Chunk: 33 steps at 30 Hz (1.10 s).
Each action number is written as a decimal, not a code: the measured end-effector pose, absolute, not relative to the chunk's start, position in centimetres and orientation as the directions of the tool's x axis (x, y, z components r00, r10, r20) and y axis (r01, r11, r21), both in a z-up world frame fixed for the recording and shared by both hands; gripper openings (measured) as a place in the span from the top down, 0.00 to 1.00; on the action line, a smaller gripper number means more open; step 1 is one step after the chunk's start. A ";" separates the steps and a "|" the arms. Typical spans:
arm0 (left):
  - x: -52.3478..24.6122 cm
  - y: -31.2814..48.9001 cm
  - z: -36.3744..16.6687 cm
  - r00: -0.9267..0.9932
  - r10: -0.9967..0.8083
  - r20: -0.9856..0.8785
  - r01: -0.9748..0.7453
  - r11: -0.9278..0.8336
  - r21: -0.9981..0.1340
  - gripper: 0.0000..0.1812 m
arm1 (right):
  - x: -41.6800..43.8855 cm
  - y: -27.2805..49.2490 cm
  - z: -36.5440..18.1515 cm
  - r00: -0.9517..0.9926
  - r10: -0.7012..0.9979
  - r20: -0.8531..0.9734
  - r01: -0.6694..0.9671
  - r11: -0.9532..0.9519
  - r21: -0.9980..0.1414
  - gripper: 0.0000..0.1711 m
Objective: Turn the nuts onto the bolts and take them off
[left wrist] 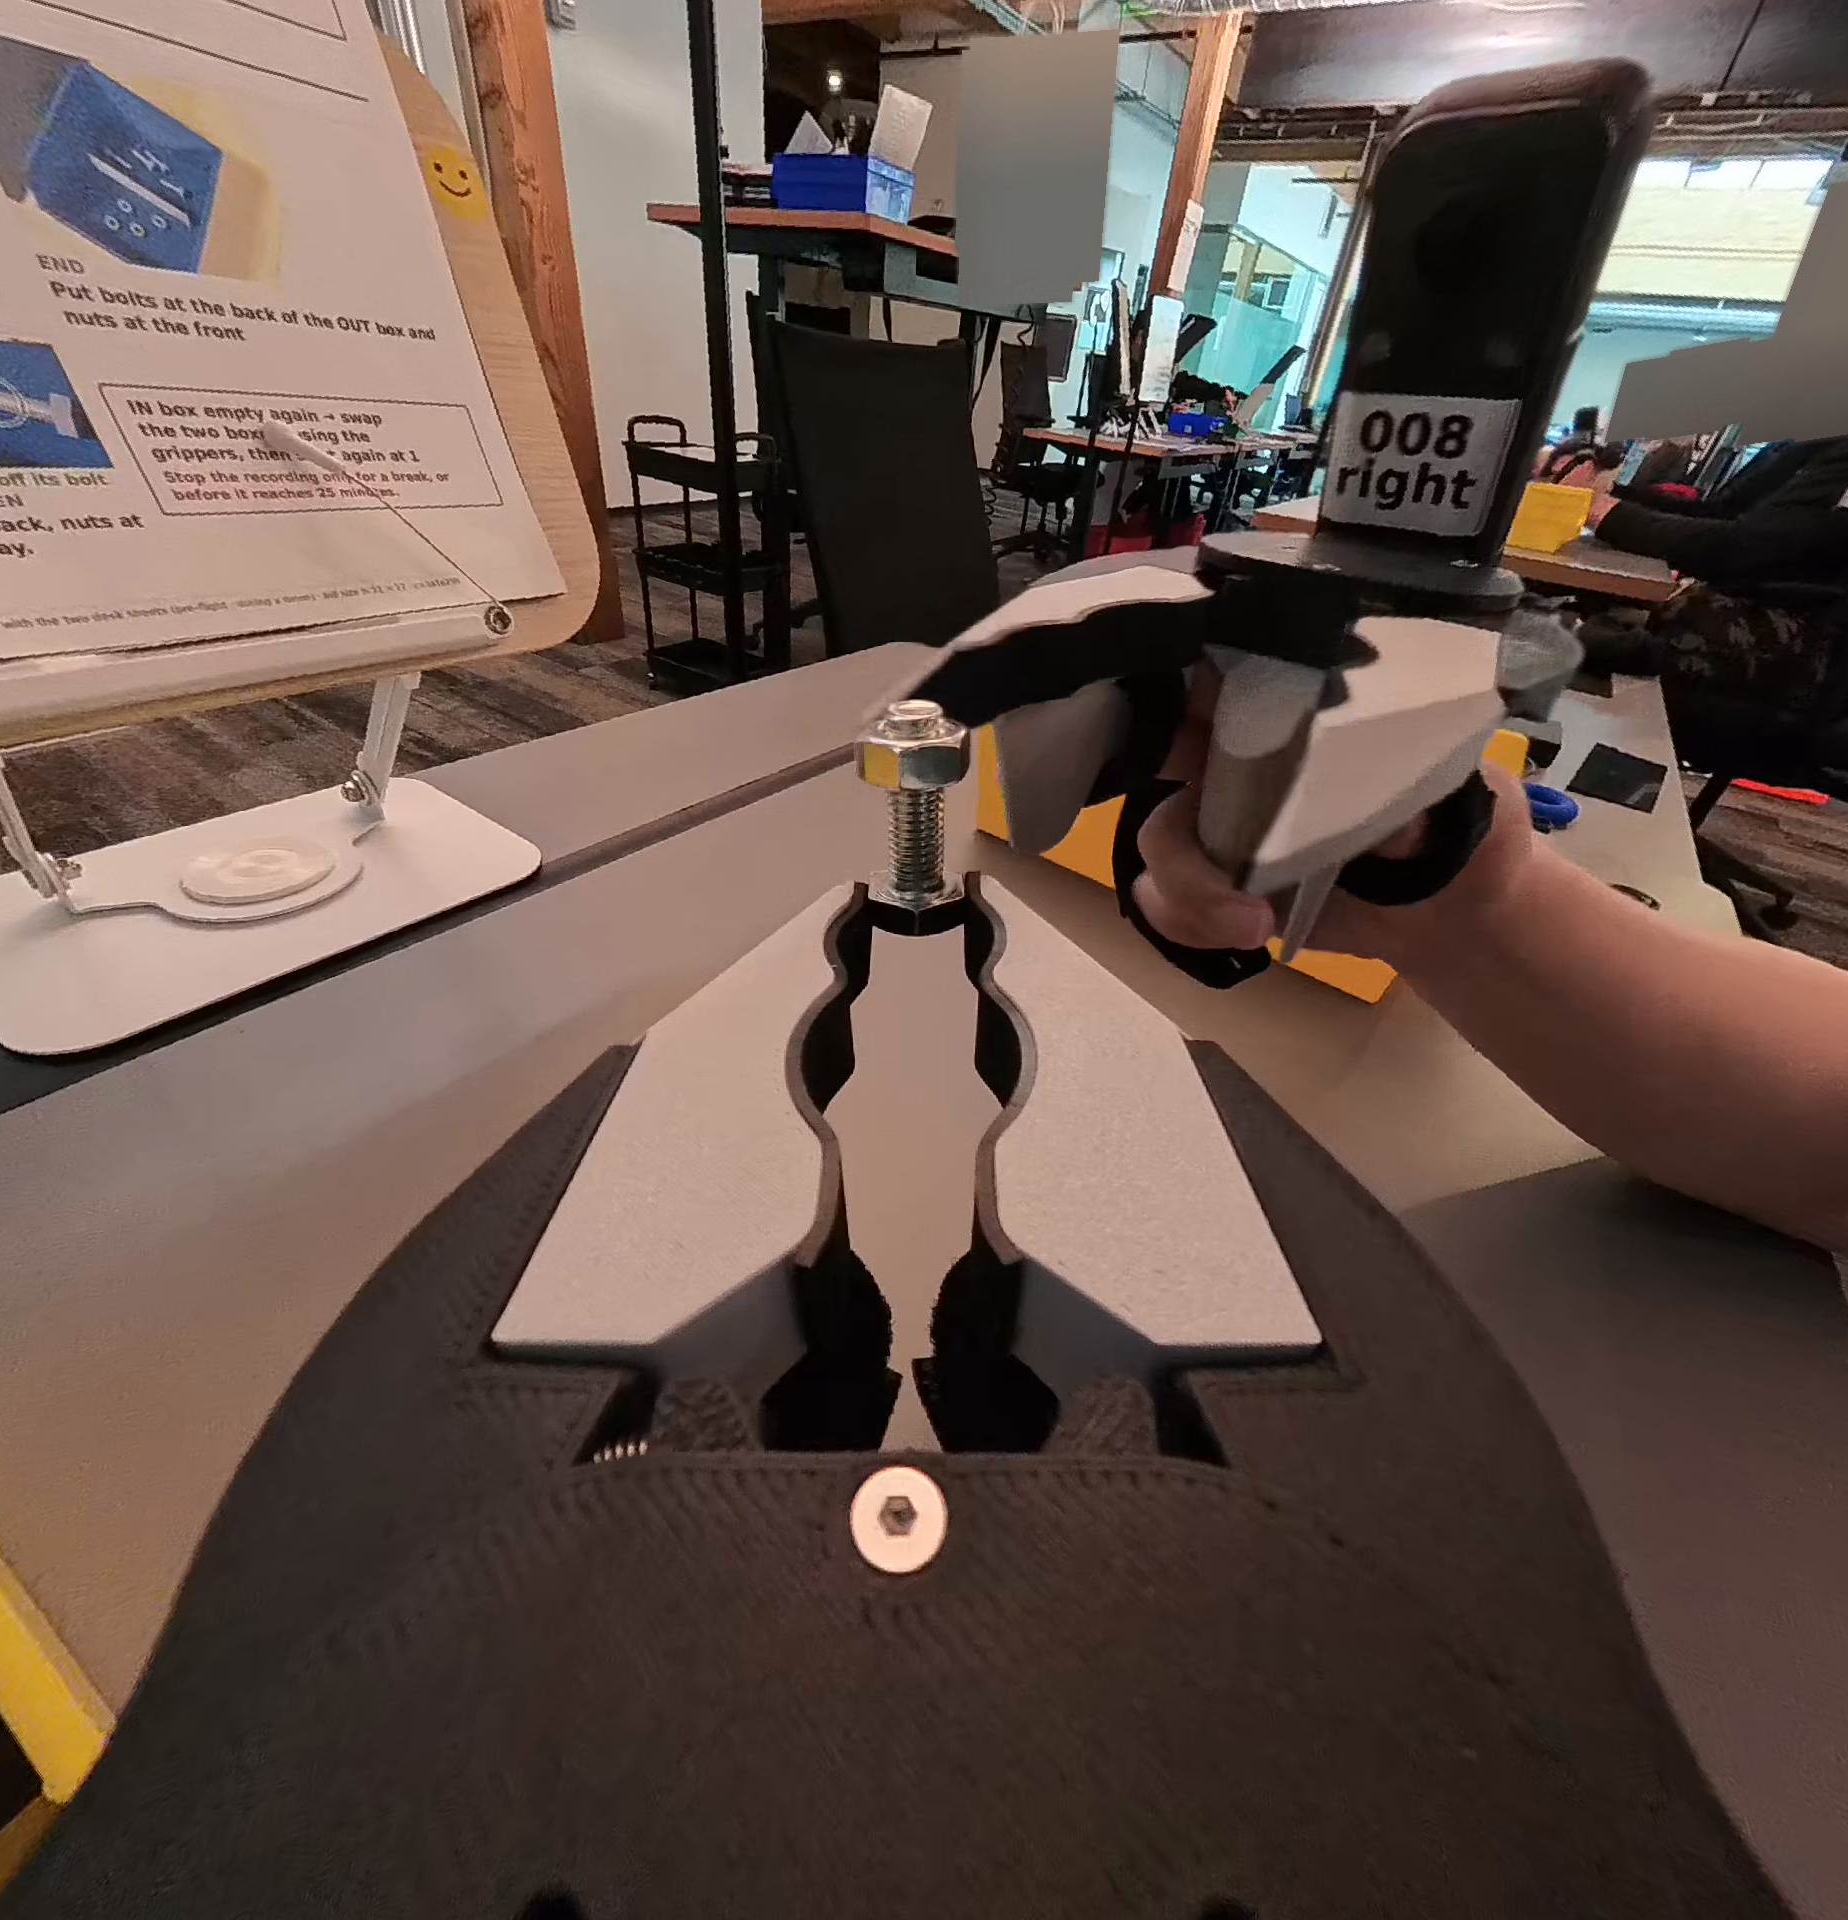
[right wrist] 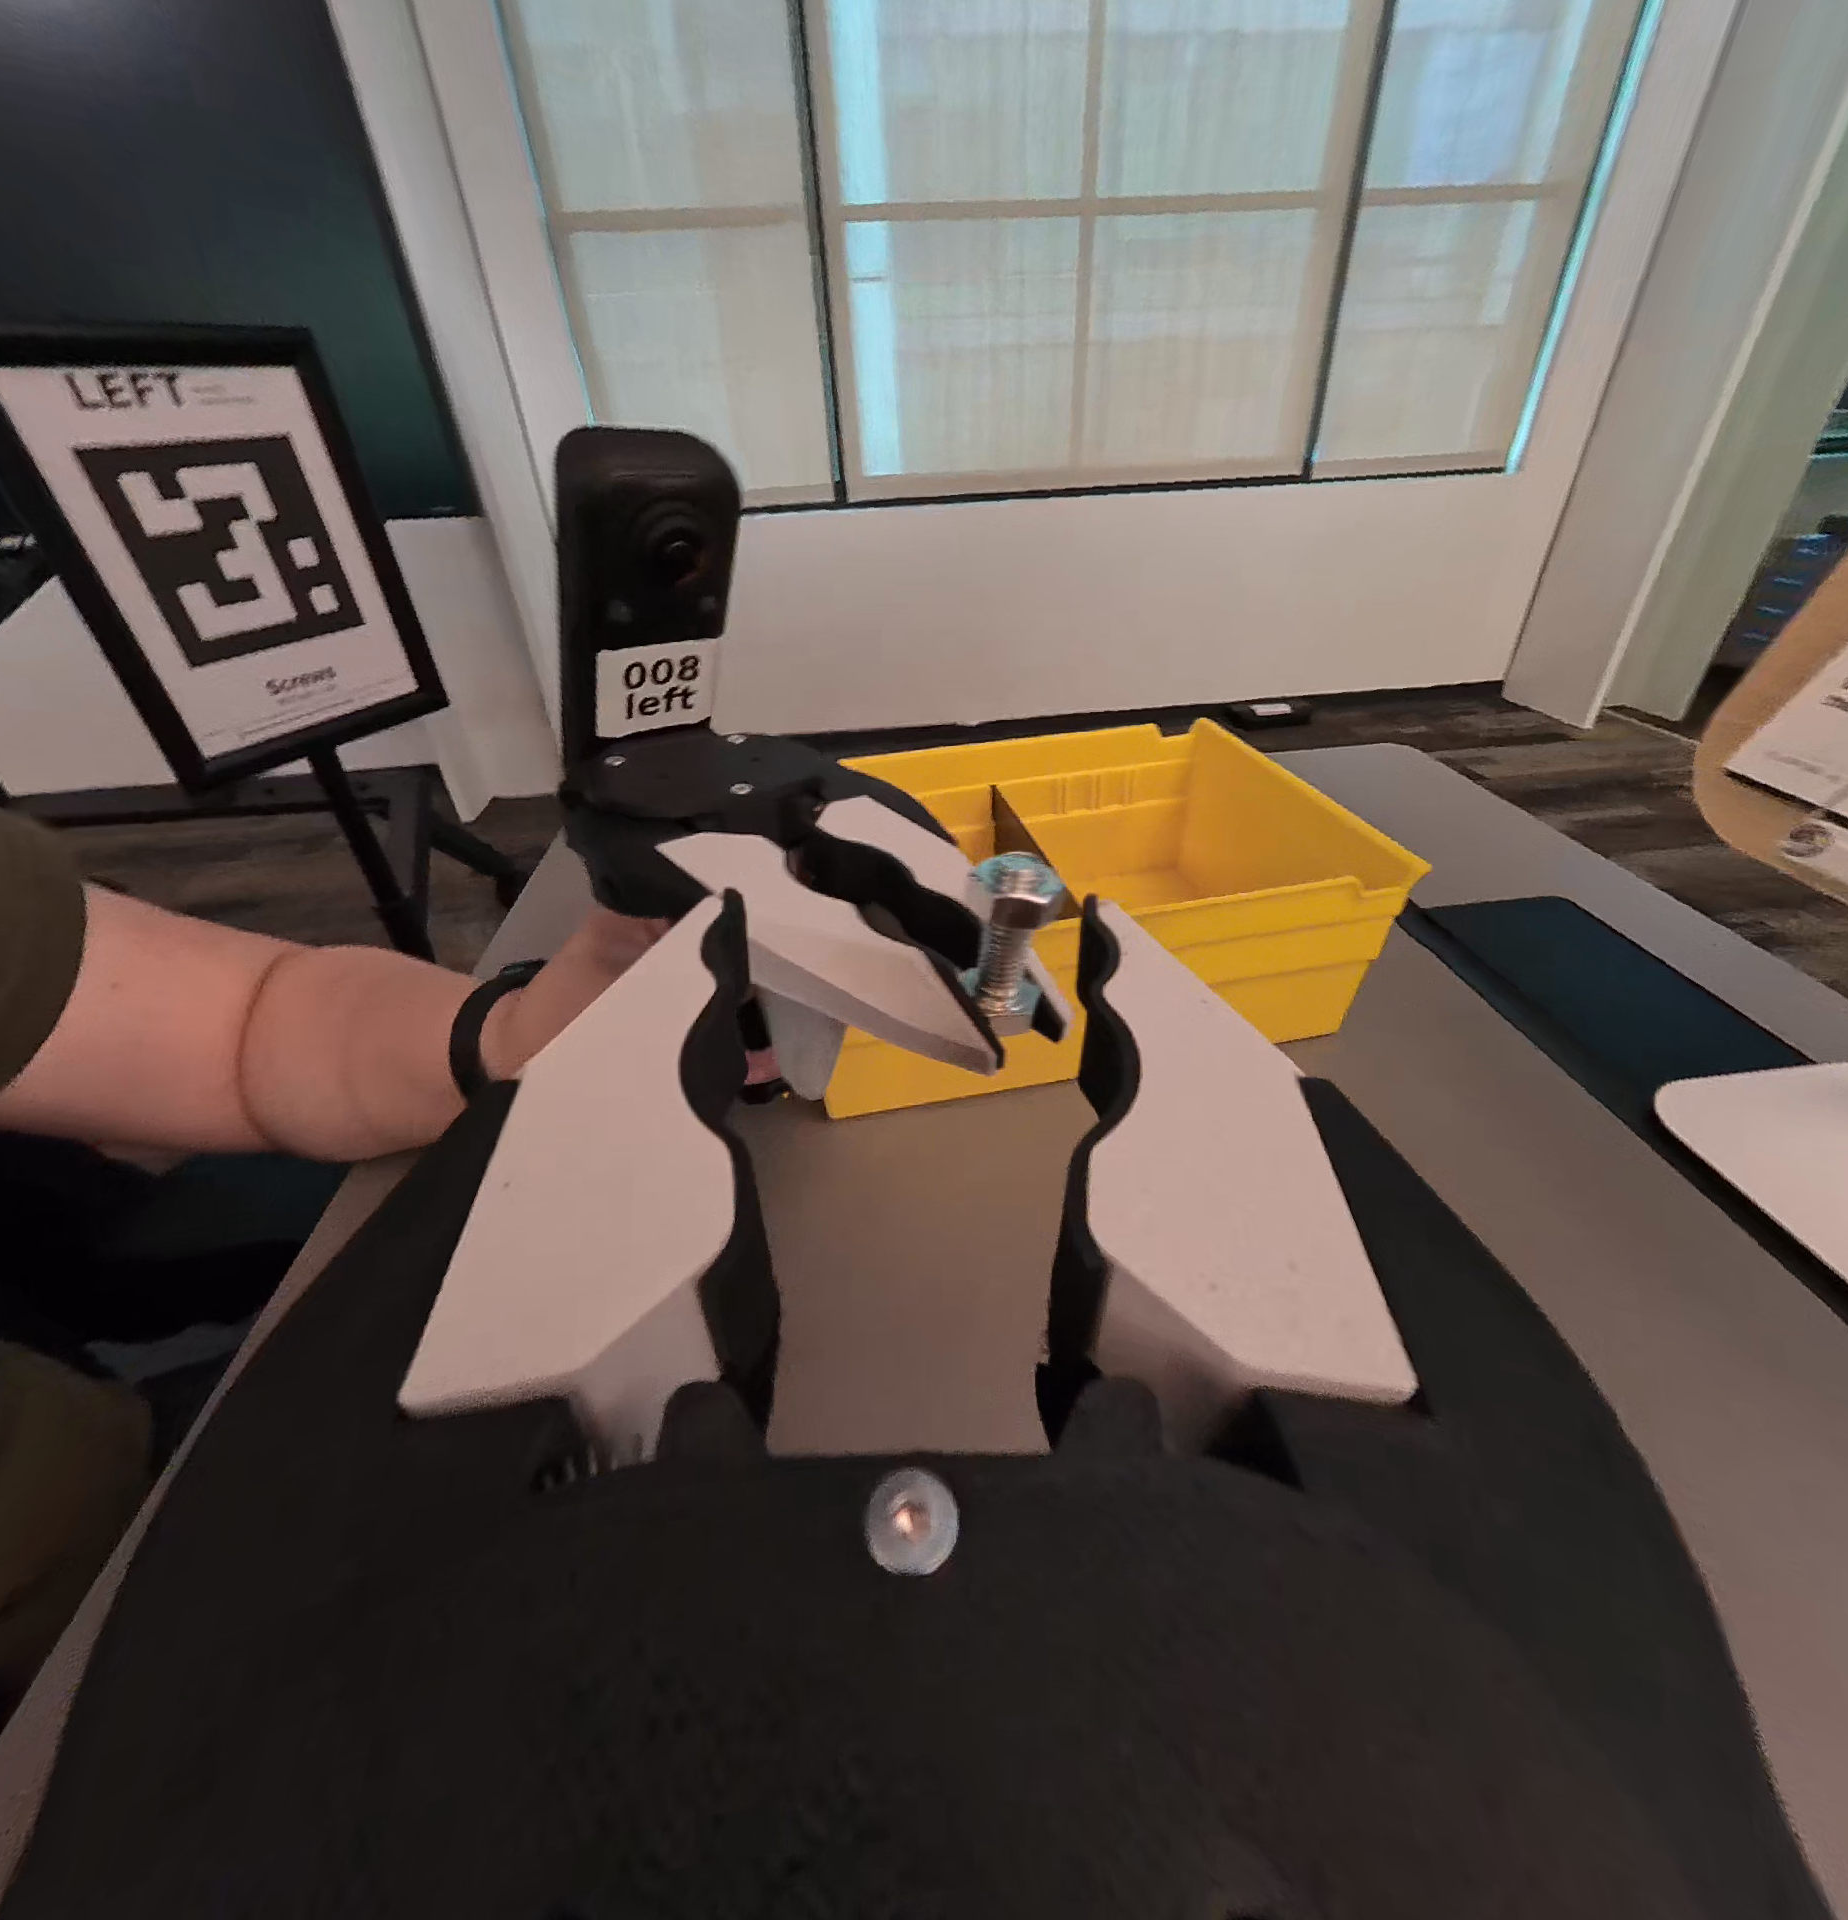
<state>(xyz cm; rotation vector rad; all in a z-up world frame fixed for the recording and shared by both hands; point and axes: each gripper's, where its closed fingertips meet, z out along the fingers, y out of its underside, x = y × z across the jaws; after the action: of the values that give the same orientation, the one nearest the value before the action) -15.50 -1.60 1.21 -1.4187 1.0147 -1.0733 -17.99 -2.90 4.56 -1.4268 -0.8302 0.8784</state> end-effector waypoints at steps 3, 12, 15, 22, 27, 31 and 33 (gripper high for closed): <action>-15.6 -1.4 1.1 0.248 -0.964 0.100 -0.036 -0.112 -0.993 0.92 | -17.8 -3.4 4.3 0.447 0.894 0.005 0.052 -0.021 -0.998 0.81; -15.4 -1.5 0.9 0.247 -0.965 0.088 -0.054 -0.104 -0.993 0.92 | -18.2 -3.2 4.1 0.446 0.894 -0.026 0.037 -0.047 -0.998 0.64; -15.7 -1.1 1.0 0.254 -0.961 0.109 -0.042 -0.124 -0.991 0.92 | -18.0 -4.6 4.9 0.384 0.923 0.013 0.047 -0.006 -0.999 0.94; -15.3 -1.7 0.9 0.240 -0.967 0.084 -0.055 -0.100 -0.993 0.92 | -17.9 -3.0 4.3 0.461 0.887 -0.019 0.035 -0.040 -0.999 0.64; -15.7 -1.2 1.1 0.247 -0.962 0.117 -0.037 -0.129 -0.991 0.92 | -17.9 -4.6 4.6 0.387 0.922 0.016 0.078 -0.016 -0.997 0.95; -15.4 -1.6 1.0 0.240 -0.966 0.097 -0.051 -0.113 -0.992 0.92 | -16.9 -3.1 5.0 0.471 0.882 -0.005 0.025 -0.019 -0.999 0.76; -15.2 -1.8 0.8 0.233 -0.968 0.092 -0.062 -0.109 -0.992 0.92 | -17.1 -2.8 4.8 0.484 0.875 -0.006 0.019 -0.017 -1.000 0.69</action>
<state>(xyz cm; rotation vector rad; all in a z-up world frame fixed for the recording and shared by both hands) -15.21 -1.80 0.82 -1.4392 1.0385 -1.0710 -17.12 -2.75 4.85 -1.4315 -0.8385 0.8263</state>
